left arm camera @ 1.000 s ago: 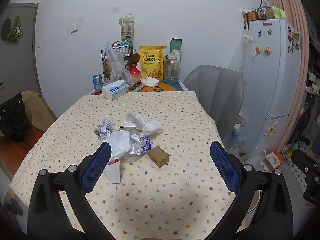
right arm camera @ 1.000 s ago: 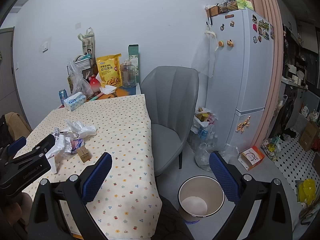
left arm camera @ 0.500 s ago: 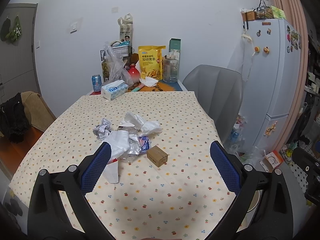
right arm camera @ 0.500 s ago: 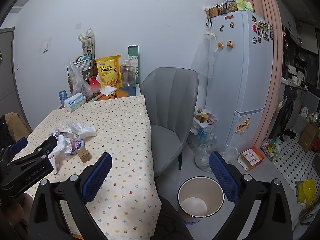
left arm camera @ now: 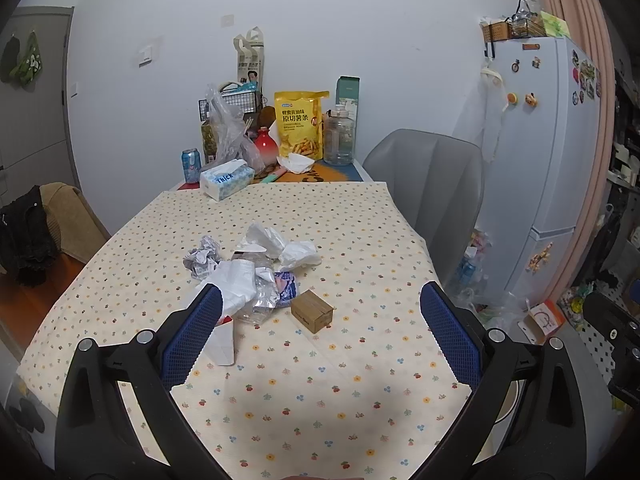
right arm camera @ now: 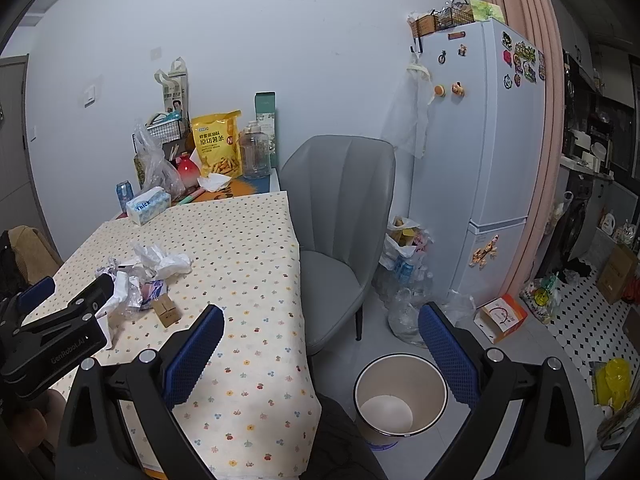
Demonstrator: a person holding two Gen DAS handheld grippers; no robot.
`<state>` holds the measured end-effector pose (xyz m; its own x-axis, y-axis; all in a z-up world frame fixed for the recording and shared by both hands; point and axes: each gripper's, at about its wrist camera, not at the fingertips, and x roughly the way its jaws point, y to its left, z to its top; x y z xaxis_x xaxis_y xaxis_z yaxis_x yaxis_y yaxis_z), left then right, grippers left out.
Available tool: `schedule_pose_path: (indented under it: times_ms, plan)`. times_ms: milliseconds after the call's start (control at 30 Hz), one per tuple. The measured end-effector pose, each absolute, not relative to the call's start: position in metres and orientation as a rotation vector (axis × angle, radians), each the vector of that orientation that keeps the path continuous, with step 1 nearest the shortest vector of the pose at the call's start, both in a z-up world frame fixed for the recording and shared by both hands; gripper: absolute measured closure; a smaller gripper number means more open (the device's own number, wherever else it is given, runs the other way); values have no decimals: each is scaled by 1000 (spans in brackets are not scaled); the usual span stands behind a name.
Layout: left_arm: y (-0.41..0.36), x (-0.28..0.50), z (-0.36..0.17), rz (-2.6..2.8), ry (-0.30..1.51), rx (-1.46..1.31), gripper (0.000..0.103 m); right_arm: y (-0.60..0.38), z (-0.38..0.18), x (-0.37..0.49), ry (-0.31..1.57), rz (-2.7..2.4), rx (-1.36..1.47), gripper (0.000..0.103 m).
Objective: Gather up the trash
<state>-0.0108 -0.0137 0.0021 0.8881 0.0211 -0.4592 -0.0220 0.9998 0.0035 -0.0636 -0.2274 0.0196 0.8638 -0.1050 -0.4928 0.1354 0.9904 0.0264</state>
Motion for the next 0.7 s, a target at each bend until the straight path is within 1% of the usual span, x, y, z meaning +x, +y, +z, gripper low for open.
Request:
schedule_pose_path:
  times_ms: [467, 700]
  plan:
    - [-1, -10, -3, 45, 483, -15, 5, -213, 16, -54, 530, -84, 50, 8]
    - [27, -7, -9, 109, 504, -28, 5, -188, 8, -38, 552, -15, 25, 8]
